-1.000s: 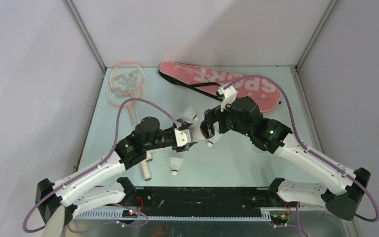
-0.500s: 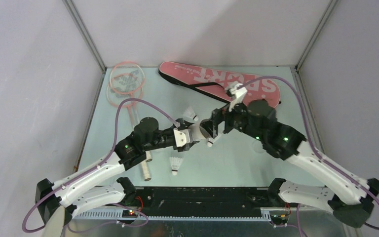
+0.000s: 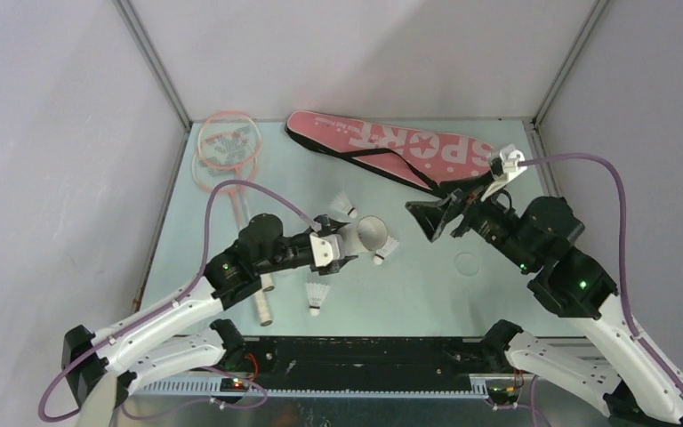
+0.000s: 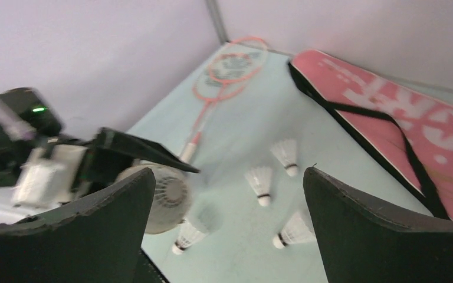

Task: Pack up the badminton gear
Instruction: Place the shuttlecock at the shuttle tube, then pick up the shuttlecock at the center of the board, then place the shuttlecock at the shuttle tube, then pick up the shuttlecock at the center of the board.

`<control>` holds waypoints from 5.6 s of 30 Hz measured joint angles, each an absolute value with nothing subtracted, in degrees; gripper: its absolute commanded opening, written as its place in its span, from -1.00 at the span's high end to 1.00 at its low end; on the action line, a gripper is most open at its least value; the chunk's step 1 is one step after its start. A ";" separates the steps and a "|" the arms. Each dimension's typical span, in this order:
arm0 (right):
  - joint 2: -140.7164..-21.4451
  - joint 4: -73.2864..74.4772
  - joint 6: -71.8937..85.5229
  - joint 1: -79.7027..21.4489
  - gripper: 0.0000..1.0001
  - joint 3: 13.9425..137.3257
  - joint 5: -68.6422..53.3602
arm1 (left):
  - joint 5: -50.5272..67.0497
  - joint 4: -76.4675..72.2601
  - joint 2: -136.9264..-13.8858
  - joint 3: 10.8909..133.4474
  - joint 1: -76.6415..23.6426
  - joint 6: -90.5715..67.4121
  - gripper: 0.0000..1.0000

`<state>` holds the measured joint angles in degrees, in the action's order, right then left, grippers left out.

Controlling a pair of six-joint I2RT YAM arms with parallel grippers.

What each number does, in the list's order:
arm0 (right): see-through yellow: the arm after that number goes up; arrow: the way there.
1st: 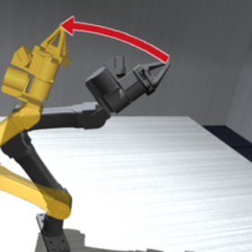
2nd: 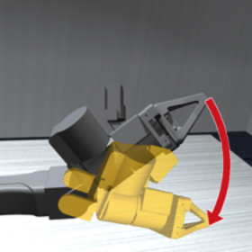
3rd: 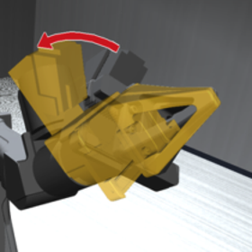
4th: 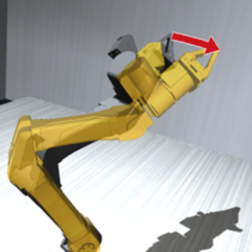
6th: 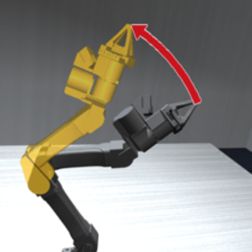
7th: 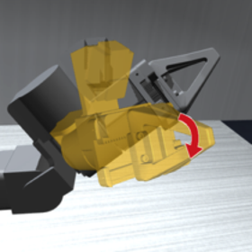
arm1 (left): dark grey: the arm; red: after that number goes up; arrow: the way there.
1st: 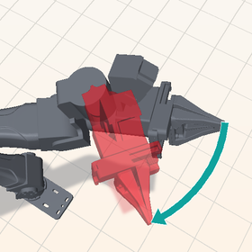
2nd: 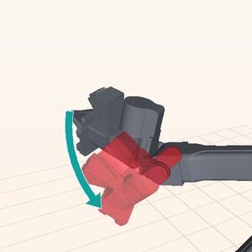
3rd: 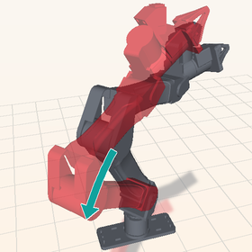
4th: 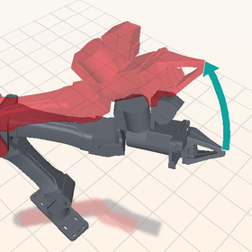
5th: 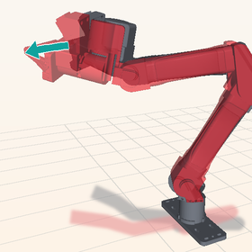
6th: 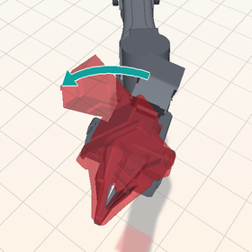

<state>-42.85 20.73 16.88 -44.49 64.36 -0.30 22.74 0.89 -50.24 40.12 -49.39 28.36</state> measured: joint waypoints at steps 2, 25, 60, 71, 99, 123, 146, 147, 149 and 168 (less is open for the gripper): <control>-43.75 22.76 17.72 -42.04 -0.99 64.34 0.97 | 22.70 0.91 -49.98 40.05 -49.39 28.23 0.22; -96.75 18.85 14.15 -26.26 -0.70 61.47 -22.17 | 17.47 -2.44 -41.82 35.35 -49.39 23.20 0.21; -47.64 2.61 1.52 -53.32 1.00 64.10 -4.60 | 14.85 -4.60 -43.59 35.35 -49.39 21.65 0.23; -55.20 -2.22 -3.03 -59.37 1.00 62.39 -4.08 | 13.52 -4.73 -43.88 35.35 -49.28 21.04 0.23; -57.98 7.84 14.70 -53.84 1.00 60.40 -13.02 | 16.99 -2.37 -42.35 35.35 -49.39 22.55 0.26; -60.20 20.69 11.49 -53.87 -0.67 68.95 -14.57 | 17.52 -2.46 -43.59 35.35 -49.39 23.99 0.28; -48.58 -1.06 15.03 -39.88 -1.00 33.32 -17.10 | 5.58 -2.44 -39.68 35.35 -49.39 21.93 0.31; -52.95 -4.05 15.25 -40.18 -0.96 31.42 -18.65 | 5.43 -2.44 -39.48 35.35 -49.39 21.87 0.31; -60.51 -9.28 15.00 -41.67 -0.91 29.87 -21.39 | 5.06 -2.44 -39.18 35.35 -49.39 21.76 0.31; -107.42 -53.49 21.28 -50.13 -0.59 41.50 -43.00 | 4.82 -1.89 -38.09 35.35 -49.39 20.93 0.31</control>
